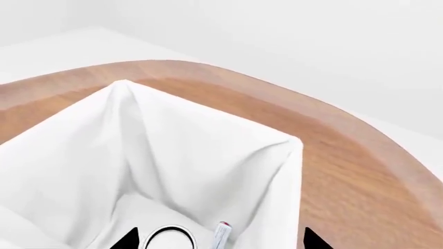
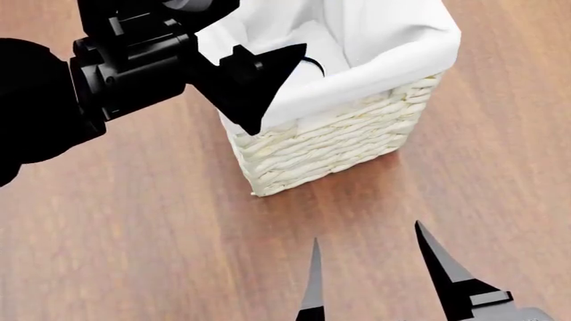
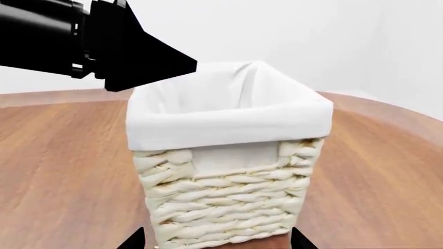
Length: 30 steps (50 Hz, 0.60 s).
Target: Pick up the alphabet soup and the cream cheese box, and put them in the basket.
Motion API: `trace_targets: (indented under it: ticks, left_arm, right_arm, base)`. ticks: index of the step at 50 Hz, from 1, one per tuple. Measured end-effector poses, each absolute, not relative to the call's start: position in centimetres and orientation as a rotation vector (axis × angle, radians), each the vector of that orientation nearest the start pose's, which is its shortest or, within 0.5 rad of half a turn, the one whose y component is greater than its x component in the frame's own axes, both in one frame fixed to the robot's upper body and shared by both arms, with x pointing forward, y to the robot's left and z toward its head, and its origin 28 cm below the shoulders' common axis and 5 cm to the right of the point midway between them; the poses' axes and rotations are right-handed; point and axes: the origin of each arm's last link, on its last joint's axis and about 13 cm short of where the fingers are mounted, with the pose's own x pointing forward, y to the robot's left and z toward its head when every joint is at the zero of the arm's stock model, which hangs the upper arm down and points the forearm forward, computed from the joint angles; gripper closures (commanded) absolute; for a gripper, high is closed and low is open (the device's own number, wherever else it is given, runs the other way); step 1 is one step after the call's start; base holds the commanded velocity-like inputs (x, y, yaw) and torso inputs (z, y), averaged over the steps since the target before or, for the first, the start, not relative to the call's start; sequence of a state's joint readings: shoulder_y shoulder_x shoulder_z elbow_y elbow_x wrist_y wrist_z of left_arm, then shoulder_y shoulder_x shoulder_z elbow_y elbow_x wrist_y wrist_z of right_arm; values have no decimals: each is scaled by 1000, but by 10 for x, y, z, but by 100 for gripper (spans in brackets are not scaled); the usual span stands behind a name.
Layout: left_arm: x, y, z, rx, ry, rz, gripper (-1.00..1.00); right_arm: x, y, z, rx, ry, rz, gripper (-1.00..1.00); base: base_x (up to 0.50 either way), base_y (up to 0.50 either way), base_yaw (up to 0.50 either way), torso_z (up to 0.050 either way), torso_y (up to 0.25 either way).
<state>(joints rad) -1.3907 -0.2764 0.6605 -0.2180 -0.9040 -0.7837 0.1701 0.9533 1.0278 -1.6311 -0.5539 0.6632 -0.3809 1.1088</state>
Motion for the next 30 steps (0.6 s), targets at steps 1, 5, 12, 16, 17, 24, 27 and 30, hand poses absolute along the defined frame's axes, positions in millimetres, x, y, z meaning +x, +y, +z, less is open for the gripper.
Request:
trace_targets:
  ticks: [1,5,12,16,17,24,27,30]
  left_arm:
    - [357,161,313,141,-27,-831,-100]
    - [354,162,313,143,-41,-827,-100]
    - [343,161,311,147,-99,-809,-100]
    - [331,159,305,137,-152,-798,-100]
    - [328,159,303,132,-166,-798,-100]
    - [302,154,292,72,-273,-783,-100]
    - [290,153,289,32,-320,-775,-100]
    - [278,153,288,-1,-364,-770,-100]
  right_arm:
    - [180,-109,141,-51,-290,198,-100]
    - [180,-109,141,-49,-289,199,-100]
    - [181,-108,140,-47,-283,201,-100]
    - [181,-108,139,-45,-280,202,-100]
    - [181,-108,139,-44,-280,202,-100]
    - [181,-108,138,-41,-274,204,-100]
    - [181,-107,137,-39,-273,205,-100]
    - [182,-107,137,-38,-271,206,-100]
  base:
    - [0,0,0,0,0]
    - [0,0,0,0,0]
    - [0,0,0,0,0]
    - [0,0,0,0,0]
    - [0,0,0,0,0]
    - [0,0,0,0,0]
    - [0,0,0,0,0]
    - [0,0,0,0,0]
